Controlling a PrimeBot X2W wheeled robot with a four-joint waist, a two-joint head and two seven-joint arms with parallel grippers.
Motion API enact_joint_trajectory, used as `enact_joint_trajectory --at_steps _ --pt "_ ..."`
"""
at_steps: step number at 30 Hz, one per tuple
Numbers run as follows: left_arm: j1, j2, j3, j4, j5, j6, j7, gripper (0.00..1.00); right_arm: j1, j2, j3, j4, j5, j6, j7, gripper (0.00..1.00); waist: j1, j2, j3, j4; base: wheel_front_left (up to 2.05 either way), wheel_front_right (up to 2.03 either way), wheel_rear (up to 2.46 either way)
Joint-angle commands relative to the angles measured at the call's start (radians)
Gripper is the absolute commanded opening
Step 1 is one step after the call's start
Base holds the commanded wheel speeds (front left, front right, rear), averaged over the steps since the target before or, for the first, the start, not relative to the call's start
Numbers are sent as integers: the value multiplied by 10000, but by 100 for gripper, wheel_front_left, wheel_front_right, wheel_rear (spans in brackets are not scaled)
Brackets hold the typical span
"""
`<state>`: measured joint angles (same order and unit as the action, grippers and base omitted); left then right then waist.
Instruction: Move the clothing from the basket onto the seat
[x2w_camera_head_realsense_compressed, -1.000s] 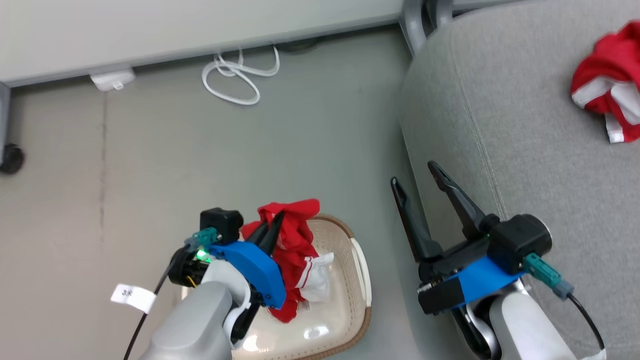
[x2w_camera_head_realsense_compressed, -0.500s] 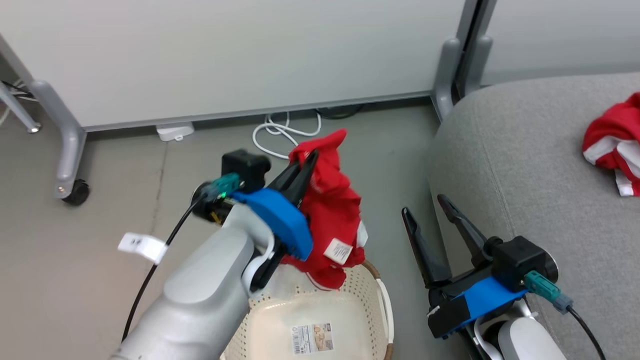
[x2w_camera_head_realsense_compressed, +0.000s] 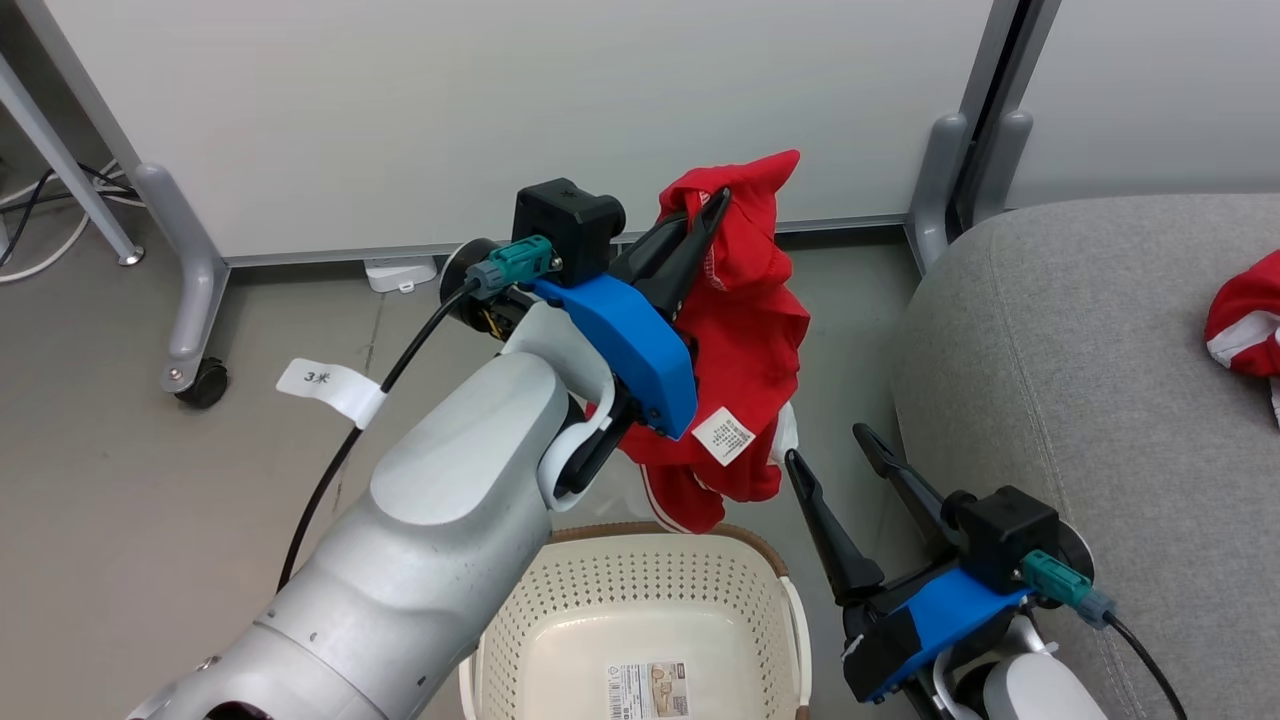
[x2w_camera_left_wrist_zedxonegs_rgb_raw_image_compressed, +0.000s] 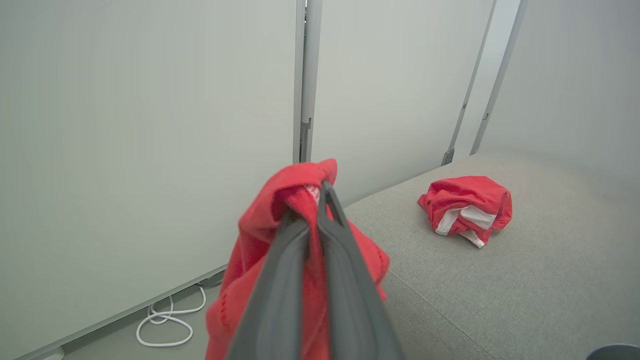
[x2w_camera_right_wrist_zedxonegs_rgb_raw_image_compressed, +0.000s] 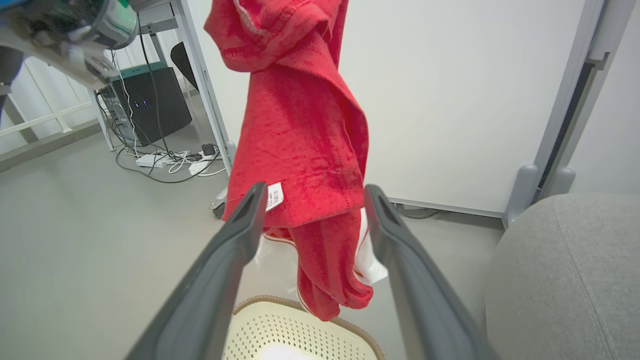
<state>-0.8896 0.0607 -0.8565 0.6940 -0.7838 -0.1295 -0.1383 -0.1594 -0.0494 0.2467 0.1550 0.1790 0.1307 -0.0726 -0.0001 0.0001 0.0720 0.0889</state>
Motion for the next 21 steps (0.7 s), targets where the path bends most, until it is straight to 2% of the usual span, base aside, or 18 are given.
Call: enact_joint_trajectory --at_steps 1,12,21 --pt "-179 -3 -59 21 -68 37 -48 0 129 -20 47 65 125 1 47 100 1 -1 -23 6 0 0 0" --pt "-226 -101 -503 -35 -344 56 -134 0 -269 -20 351 933 977 1 376 100 1 -1 -183 78 0 0 0" --pt "-301 -103 -1134 -529 -811 213 -182 0 -1363 -20 925 2569 2371 1 367 100 1 -1 -189 112 0 0 0"
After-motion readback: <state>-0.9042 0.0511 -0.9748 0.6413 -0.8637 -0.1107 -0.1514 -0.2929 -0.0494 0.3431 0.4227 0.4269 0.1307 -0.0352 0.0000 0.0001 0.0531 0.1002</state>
